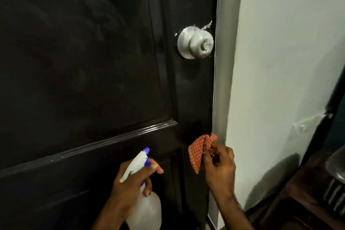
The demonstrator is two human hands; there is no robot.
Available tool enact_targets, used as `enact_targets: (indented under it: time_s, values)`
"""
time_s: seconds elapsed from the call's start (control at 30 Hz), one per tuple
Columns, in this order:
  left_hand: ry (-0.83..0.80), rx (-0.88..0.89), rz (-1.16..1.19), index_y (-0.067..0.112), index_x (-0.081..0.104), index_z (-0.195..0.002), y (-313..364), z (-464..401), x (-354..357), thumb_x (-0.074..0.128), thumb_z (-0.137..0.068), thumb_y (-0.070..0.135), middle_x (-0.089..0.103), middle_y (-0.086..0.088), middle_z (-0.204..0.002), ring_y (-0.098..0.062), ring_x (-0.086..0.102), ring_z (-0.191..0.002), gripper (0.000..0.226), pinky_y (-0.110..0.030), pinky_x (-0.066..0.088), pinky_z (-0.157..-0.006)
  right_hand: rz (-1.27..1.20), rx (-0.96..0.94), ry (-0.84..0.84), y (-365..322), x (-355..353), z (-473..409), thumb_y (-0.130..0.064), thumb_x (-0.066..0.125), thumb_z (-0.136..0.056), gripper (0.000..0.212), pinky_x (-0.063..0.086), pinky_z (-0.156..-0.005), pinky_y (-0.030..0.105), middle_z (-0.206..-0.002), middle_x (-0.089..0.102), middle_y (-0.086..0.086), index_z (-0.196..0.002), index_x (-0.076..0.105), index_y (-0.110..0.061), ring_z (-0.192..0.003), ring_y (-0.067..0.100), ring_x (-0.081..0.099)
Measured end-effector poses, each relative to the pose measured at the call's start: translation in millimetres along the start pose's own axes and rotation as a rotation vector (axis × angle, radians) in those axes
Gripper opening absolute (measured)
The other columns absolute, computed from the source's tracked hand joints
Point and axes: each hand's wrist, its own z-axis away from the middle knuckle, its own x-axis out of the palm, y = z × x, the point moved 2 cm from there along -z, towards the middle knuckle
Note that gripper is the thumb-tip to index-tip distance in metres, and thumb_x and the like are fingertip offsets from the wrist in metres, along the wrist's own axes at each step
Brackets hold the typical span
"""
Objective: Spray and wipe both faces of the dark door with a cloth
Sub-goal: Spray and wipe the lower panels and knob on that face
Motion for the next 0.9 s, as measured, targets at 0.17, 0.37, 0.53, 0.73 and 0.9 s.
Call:
enact_targets:
  time_s: [0.17,0.37,0.53,0.73,0.9]
  values:
    - [0.043,0.059,0.002,0.004,0.075,-0.09,19,11,-2,0.073,-0.085,0.026,0.077,-0.023,-0.096,-0.025,0.045,-0.045,0.022,-0.036,0.041,-0.056,-0.018,-0.401,0.114,-68,34,-32,-0.004,0.069,-0.099,0.024,0.042,-0.095,0.007,-0.121,0.056,0.01,-0.123,0.072,-0.008,-0.109,0.018,0.059]
    - [0.09,0.078,0.015,0.001,0.074,-0.093,19,23,-44,0.072,-0.088,0.025,0.078,-0.02,-0.095,-0.026,0.045,-0.047,0.025,-0.037,0.041,-0.055,0.077,-0.533,0.245,-76,80,-32,-0.002,0.063,-0.095,0.026,0.043,-0.087,0.021,-0.116,0.053,0.021,-0.119,0.074,-0.002,-0.101,0.02,0.053]
    - [0.032,0.053,-0.036,0.0,0.073,-0.089,21,33,-75,0.069,-0.098,0.007,0.079,-0.018,-0.092,-0.024,0.044,-0.043,0.012,-0.037,0.039,-0.058,0.187,-0.013,-0.137,46,72,64,0.0,0.069,-0.096,0.016,0.046,-0.081,0.033,-0.097,0.059,0.006,-0.09,0.072,-0.014,-0.094,0.042,0.068]
    - [-0.002,0.071,0.016,-0.004,0.073,-0.087,60,54,-112,0.081,-0.071,0.04,0.077,-0.023,-0.092,-0.024,0.045,-0.041,0.048,-0.031,0.037,-0.05,-0.128,0.387,-0.197,9,61,112,0.007,0.076,-0.093,0.035,0.062,-0.082,0.046,-0.096,0.077,0.015,-0.097,0.076,-0.027,-0.091,0.047,0.073]
    - [-0.046,0.016,-0.029,-0.002,0.075,-0.082,129,41,-96,0.089,-0.085,0.03,0.079,-0.021,-0.087,-0.028,0.053,-0.042,0.035,-0.036,0.045,-0.05,-0.634,0.65,-0.07,-104,28,68,0.009,0.056,-0.101,0.019,0.063,-0.076,0.042,-0.106,0.075,0.031,-0.114,0.068,0.0,-0.085,0.038,0.072]
